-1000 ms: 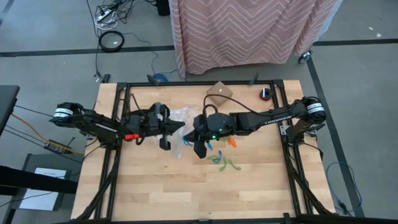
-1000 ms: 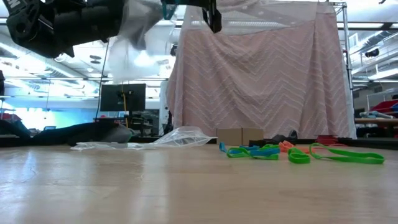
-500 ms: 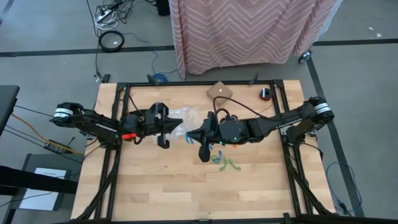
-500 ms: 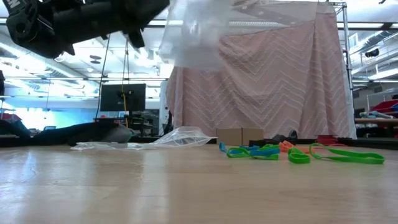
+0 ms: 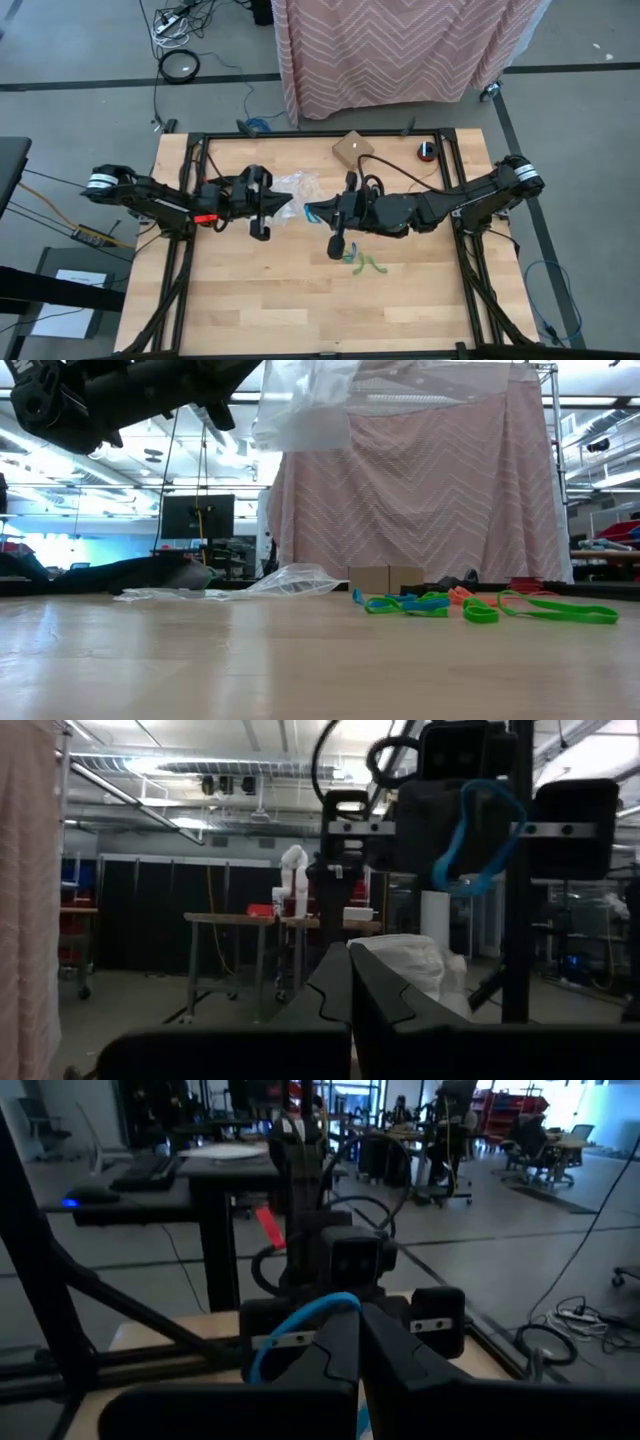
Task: Sort rubber bands
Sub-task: Put the blue rubber band into the transparent zip bag
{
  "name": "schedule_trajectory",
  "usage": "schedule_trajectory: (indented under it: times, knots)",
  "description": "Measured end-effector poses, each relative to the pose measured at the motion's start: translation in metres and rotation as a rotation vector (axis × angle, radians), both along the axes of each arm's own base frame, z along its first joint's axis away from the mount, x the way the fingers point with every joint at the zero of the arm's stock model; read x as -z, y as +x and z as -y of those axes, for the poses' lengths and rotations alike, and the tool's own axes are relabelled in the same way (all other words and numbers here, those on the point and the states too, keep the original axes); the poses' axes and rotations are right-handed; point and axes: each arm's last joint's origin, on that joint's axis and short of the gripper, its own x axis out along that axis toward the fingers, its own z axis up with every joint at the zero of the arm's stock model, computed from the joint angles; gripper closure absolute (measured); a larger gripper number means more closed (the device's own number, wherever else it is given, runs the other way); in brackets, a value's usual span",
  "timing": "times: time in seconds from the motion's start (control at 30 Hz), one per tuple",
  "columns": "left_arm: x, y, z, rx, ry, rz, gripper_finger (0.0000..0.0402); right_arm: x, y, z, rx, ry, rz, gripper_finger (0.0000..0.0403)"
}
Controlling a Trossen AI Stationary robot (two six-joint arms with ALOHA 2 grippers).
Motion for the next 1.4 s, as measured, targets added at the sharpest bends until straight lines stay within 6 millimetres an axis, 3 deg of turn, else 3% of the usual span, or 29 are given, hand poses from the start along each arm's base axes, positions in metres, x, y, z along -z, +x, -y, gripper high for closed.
schedule_trajectory:
  times: [0.4, 0.63, 1.13, 1.4]
  knots:
    - [0.010, 0.007, 0.002, 0.040, 0.026, 0.022, 0.0401, 0.007, 0.002, 0.009, 0.001, 0.006, -0.063, 0.0403]
    - [0.010, 0.007, 0.004, 0.096, 0.081, 0.034, 0.0401, 0.021, -0.001, 0.010, 0.033, 0.036, -0.186, 0.0403]
    - [0.014, 0.004, 0.009, 0.227, 0.232, 0.035, 0.0401, 0.013, -0.009, -0.023, -0.040, -0.009, -0.117, 0.0403]
    - [0.018, 0.005, 0.011, 0.288, 0.259, 0.023, 0.0401, 0.017, -0.008, -0.029, -0.088, 0.019, -0.127, 0.0403]
